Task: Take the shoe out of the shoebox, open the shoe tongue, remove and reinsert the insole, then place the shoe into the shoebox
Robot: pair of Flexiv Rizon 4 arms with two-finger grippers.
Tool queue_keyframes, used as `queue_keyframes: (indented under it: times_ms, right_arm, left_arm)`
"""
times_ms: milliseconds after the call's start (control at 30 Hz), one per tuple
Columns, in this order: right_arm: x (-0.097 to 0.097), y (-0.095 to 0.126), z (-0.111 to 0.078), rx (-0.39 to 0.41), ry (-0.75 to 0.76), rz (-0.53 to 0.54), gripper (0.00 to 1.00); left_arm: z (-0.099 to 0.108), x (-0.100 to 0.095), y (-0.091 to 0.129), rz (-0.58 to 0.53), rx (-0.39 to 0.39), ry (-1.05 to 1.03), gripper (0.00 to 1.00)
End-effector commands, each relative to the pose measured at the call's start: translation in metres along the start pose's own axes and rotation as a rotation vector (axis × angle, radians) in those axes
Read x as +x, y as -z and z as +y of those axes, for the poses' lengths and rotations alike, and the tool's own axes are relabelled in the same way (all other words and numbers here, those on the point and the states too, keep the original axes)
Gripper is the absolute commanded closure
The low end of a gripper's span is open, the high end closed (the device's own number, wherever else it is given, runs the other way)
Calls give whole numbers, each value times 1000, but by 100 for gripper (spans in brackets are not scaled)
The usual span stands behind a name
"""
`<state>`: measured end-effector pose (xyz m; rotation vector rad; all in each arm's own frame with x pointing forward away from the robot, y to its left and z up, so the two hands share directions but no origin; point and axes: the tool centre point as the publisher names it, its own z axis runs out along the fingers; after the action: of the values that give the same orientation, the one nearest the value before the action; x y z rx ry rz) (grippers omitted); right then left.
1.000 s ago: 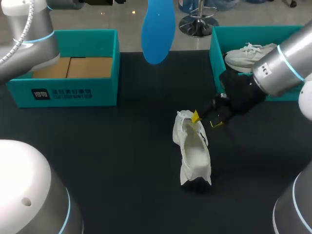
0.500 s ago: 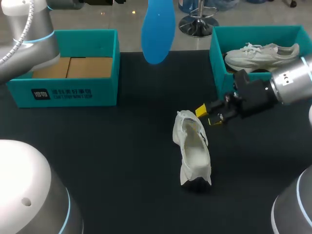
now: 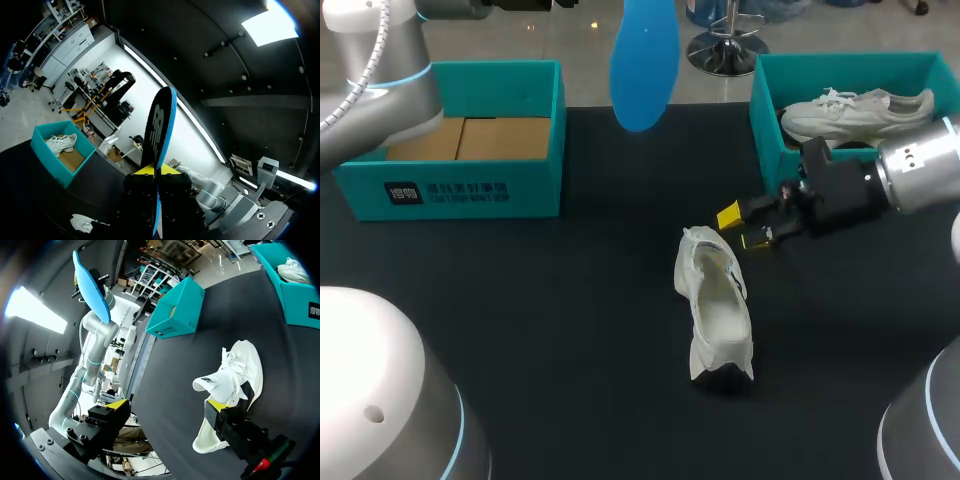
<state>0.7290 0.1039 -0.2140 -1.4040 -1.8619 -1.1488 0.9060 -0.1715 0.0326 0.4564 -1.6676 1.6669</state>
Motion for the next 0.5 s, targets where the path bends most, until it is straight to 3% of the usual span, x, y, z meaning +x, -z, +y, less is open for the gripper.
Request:
queue_keyframes:
  times_ms: [33, 300, 500]
  right_arm:
    - [-2, -3, 2, -18, 5, 21, 0]
    - [-3, -3, 11, -34, 12, 118, 0]
    - [-2, -3, 12, -34, 11, 107, 0]
  left_arm:
    - [1, 0, 0, -1, 0, 0, 100]
    - [1, 0, 0, -1, 0, 0, 100]
    - [1, 0, 0, -1, 0, 0, 100]
